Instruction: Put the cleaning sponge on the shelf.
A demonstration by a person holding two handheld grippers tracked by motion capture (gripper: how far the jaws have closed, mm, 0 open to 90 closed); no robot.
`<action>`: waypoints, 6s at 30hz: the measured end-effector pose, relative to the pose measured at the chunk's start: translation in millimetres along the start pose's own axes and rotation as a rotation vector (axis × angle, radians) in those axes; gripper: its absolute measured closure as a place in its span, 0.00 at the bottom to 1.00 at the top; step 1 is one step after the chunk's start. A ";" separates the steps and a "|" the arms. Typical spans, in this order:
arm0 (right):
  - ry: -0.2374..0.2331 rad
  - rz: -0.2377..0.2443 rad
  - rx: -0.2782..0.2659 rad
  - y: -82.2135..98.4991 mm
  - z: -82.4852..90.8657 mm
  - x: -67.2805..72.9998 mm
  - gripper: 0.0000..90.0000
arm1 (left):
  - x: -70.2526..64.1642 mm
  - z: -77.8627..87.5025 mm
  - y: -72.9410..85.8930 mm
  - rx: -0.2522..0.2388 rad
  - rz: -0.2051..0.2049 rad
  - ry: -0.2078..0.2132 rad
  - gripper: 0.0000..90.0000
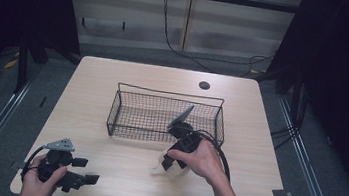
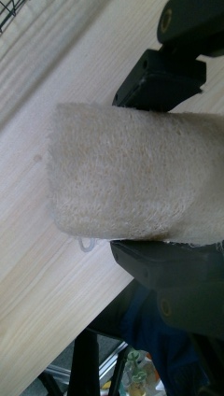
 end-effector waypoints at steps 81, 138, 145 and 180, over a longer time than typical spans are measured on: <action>0.016 -0.196 -0.152 -50.5 68.9 -66.5 0.35 | 0.9 1.3 0.0 -0.006 0.005 -0.003 0.19; 0.198 -0.428 -0.198 -47.0 47.7 -138.7 0.35 | 2.4 2.7 0.3 -0.005 0.006 -0.005 0.19; 0.200 -0.455 -0.197 -43.6 40.8 -143.7 0.35 | 1.8 2.1 0.5 -0.005 0.010 -0.002 0.19; 0.245 -0.476 -0.157 -42.6 19.3 -145.0 0.35 | 0.8 1.3 0.6 0.003 0.006 0.003 0.19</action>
Point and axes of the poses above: each handheld gripper's, and its own axes: z roughly backward along the jaws, y roughly out of its underside, x roughly to its left, the point moved 5 cm from there along -z, roughly forward along the jaws, and after that the axes turned 3 degrees about -x, right-handed, at the moved point
